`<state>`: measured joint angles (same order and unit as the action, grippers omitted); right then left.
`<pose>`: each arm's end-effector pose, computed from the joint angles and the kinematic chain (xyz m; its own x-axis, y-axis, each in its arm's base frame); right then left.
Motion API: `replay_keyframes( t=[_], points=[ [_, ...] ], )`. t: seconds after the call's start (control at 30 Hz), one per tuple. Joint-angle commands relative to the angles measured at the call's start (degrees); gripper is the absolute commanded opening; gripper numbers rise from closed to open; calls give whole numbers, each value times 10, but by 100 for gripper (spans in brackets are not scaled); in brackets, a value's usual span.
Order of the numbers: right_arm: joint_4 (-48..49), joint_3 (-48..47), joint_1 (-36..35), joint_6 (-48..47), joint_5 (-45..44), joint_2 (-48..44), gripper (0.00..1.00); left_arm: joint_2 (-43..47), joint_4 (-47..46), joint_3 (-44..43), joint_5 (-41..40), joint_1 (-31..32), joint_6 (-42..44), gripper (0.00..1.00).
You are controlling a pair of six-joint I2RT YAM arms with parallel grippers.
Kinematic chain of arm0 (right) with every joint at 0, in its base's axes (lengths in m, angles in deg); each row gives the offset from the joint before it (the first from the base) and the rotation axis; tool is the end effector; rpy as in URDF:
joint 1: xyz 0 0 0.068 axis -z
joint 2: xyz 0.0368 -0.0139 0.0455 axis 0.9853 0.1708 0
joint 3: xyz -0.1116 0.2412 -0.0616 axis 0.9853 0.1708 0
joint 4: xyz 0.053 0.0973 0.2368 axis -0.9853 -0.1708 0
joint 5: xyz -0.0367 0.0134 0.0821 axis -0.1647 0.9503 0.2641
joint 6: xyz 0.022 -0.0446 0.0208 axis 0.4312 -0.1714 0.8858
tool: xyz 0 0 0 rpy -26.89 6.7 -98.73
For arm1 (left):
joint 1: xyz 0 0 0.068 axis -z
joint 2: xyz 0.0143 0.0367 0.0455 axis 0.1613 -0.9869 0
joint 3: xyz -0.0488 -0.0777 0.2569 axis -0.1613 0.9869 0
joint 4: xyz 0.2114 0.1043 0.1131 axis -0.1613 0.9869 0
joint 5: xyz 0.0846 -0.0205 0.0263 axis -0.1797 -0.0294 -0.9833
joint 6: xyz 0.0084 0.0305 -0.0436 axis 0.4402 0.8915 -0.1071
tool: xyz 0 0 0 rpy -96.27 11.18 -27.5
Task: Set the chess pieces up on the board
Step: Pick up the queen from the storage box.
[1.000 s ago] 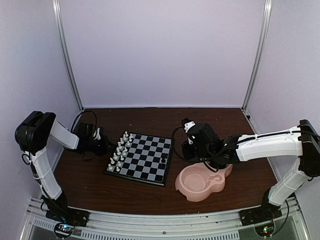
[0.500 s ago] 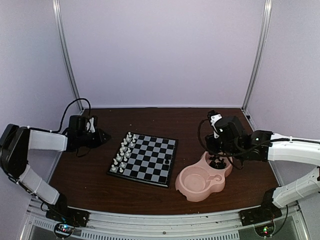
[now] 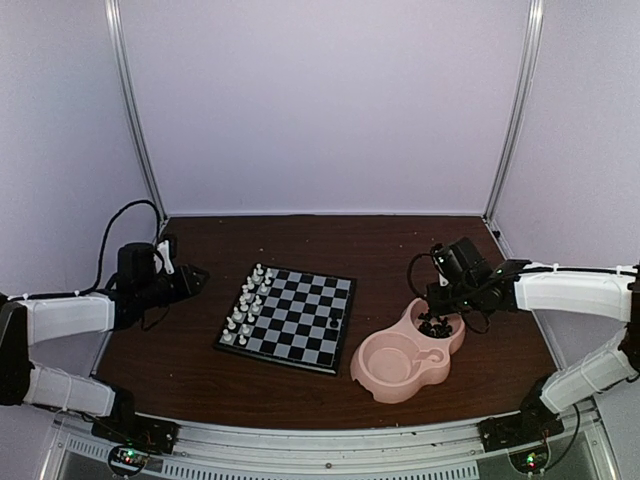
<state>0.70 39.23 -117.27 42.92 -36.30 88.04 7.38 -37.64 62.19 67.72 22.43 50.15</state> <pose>0.2103 0.1492 0.2081 -0.7633 -0.1042 -0.6376 -0.1969 0.9775 0.0760 0.2370 -0.0640 0.1910 -0.6175 -0.4578 -0.6397 0.0666 0.7798 -0.6225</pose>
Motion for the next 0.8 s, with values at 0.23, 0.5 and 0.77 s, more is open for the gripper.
replay_keyframes(
  t=[0.23, 0.5, 0.77],
  points=[
    [22, -20, 22, 19, 28, 64, 39, 47, -57, 35, -15, 7, 5, 58],
    [31, -22, 33, 12, 44, 91, 37, 68, -58, 43, -20, 8, 5, 63],
    [34, -27, 37, 9, 59, 122, 35, 68, -55, 41, -19, 8, 4, 62]
  ],
)
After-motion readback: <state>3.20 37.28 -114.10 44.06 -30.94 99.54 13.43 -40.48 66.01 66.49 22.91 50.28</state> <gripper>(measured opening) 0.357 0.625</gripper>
